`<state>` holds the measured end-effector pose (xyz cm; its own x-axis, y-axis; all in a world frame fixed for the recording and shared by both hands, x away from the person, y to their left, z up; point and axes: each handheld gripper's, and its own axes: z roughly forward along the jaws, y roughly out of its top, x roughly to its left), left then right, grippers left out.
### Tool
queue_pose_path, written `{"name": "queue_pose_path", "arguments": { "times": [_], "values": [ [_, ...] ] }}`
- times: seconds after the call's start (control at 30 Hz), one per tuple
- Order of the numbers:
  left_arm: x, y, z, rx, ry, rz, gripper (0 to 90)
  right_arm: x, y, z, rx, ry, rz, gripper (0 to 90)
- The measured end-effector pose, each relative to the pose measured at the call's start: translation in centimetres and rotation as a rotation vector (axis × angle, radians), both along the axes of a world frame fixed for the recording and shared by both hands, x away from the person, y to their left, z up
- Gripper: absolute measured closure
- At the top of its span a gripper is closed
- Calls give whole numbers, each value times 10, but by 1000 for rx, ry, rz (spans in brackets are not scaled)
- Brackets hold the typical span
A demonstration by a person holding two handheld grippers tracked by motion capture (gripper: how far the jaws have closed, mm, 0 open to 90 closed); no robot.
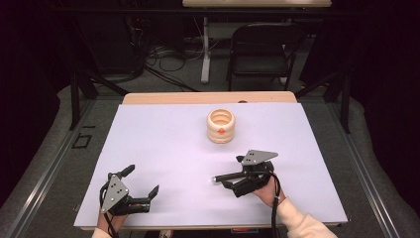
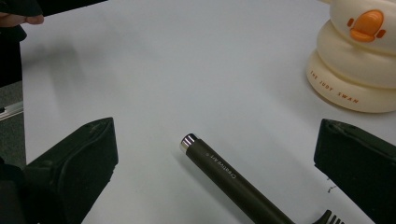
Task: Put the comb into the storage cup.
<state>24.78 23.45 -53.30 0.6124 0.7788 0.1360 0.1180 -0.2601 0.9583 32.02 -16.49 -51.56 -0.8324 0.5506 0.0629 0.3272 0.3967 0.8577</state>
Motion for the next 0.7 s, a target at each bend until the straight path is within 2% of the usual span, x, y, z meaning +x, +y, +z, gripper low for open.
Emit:
{"name": "queue_pose_path", "arguments": {
  "times": [0.4,0.57,0.7],
  "values": [
    [0,0,0,-1,4,2,0,5,6,-1,-17,3,-2,0],
    [0,1,0,0,4,3,0,7,9,-2,-28,2,-5,49],
    [0,1,0,0,3,4,0,9,12,-3,-43,8,-9,145]
  ]
}}
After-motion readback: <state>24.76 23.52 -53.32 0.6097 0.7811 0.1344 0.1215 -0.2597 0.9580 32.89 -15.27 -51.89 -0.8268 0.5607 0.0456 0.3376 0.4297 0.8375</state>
